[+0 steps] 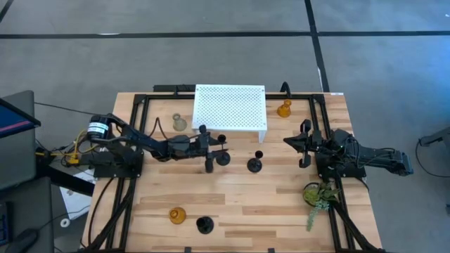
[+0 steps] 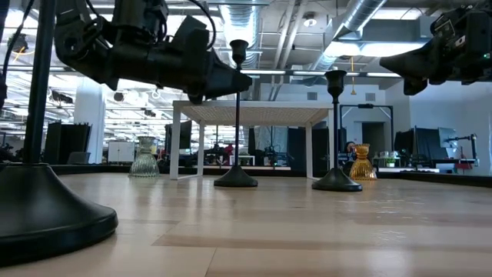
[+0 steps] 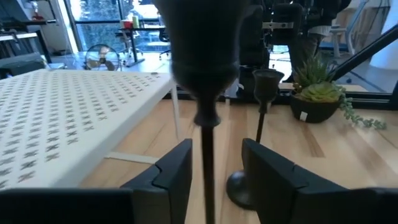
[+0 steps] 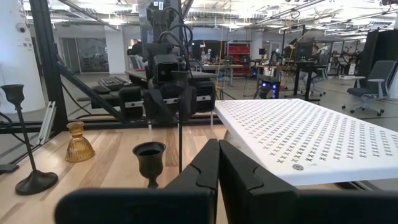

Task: Pick & Place candle stick holders
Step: Put the top left black candle holder on the shelf

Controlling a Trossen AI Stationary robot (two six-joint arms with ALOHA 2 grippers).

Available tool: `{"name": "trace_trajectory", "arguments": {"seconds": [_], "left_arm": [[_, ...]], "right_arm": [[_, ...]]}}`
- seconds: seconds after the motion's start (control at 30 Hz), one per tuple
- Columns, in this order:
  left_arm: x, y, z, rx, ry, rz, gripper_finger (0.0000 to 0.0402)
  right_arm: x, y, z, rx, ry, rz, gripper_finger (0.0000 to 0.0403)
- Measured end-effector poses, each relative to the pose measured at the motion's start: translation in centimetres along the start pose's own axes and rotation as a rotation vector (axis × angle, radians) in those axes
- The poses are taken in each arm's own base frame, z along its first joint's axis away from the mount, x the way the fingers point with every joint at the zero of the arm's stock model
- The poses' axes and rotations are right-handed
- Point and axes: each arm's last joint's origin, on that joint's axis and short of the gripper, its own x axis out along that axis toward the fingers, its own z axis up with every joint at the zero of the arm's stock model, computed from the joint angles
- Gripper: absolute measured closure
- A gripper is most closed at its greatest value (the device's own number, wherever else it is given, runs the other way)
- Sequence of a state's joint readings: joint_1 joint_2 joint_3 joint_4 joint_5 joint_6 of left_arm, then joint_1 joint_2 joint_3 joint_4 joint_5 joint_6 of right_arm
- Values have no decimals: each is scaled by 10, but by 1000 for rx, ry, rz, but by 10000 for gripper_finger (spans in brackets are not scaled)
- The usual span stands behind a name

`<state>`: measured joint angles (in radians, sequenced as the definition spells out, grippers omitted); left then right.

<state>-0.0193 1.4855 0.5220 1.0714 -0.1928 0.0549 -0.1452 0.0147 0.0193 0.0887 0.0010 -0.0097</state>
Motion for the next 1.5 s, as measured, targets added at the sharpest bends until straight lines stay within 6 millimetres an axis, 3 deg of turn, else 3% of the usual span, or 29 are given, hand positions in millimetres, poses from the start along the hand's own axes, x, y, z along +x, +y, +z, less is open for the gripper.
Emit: {"name": "trace_trajectory", "arguments": {"seconds": [0.5, 0.73, 0.97, 1.27, 1.5], "left_arm": [[7, -6, -7, -29, 22, -24, 384], [3, -11, -1, -34, 31, 18, 387], [-20, -15, 28, -17, 93, 100, 388], [-57, -18, 74, -56, 6, 33, 388], [-79, -9, 97, -83, -61, 30, 387]], "right_arm": [[0, 0, 0, 0, 4, 0, 403], [0, 0, -1, 0, 6, -1, 403], [0, 0, -1, 0, 6, -1, 403], [0, 0, -1, 0, 7, -5, 403], [0, 0, -1, 0, 7, -5, 403]]}}
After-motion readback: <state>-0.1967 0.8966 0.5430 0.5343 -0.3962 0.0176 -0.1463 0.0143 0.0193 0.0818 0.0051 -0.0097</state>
